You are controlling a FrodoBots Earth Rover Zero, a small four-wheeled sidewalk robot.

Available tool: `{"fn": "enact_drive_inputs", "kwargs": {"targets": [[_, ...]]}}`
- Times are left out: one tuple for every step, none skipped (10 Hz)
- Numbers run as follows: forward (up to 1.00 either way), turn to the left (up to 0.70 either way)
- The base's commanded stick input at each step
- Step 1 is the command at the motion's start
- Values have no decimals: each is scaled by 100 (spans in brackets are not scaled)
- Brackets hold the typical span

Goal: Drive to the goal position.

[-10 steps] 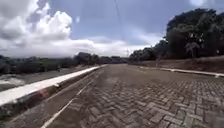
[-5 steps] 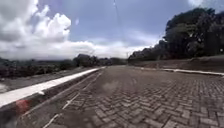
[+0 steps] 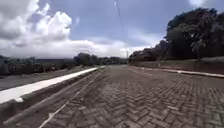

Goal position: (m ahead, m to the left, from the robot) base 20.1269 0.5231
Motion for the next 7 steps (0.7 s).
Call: {"fn": "enact_drive_inputs", "kwargs": {"targets": [[100, 0], [100, 0], [100, 0], [100, 0], [100, 0], [100, 0], [100, 0]]}}
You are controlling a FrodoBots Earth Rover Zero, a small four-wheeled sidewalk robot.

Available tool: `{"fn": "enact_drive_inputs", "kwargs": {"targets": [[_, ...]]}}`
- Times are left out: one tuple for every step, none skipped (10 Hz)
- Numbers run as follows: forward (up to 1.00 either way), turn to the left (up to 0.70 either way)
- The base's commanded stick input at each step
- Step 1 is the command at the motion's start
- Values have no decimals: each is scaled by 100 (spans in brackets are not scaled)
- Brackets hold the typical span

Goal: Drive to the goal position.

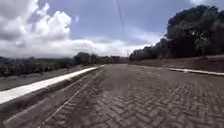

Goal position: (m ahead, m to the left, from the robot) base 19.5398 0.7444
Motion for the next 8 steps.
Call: {"fn": "enact_drive_inputs", "kwargs": {"targets": [[100, 0], [100, 0], [100, 0], [100, 0], [100, 0], [100, 0], [100, 0], [100, 0]]}}
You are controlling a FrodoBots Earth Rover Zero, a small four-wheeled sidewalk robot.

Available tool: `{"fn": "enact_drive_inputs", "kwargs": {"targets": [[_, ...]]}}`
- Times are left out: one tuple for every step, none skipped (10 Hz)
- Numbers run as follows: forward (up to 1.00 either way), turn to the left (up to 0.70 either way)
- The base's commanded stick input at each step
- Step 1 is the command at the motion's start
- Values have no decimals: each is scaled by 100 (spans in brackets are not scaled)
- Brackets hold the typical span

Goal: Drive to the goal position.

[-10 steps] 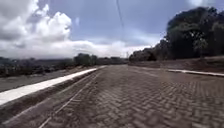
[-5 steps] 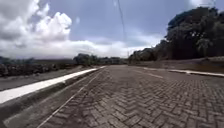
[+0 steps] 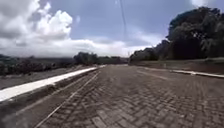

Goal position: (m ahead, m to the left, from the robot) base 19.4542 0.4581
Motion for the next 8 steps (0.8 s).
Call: {"fn": "enact_drive_inputs", "kwargs": {"targets": [[100, 0], [100, 0], [100, 0], [100, 0], [100, 0], [100, 0], [100, 0], [100, 0]]}}
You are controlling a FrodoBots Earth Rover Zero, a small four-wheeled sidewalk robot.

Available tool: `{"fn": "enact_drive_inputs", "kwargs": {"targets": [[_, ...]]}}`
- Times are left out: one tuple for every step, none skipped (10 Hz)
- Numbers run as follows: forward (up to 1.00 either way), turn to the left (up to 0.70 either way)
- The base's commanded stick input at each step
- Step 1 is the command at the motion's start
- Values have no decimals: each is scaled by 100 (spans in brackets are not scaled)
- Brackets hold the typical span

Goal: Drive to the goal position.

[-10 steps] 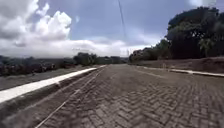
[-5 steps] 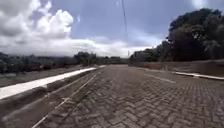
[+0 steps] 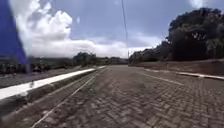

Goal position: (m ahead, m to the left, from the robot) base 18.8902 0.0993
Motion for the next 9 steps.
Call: {"fn": "enact_drive_inputs", "kwargs": {"targets": [[100, 0], [100, 0], [100, 0], [100, 0], [100, 0], [100, 0], [100, 0], [100, 0], [100, 0]]}}
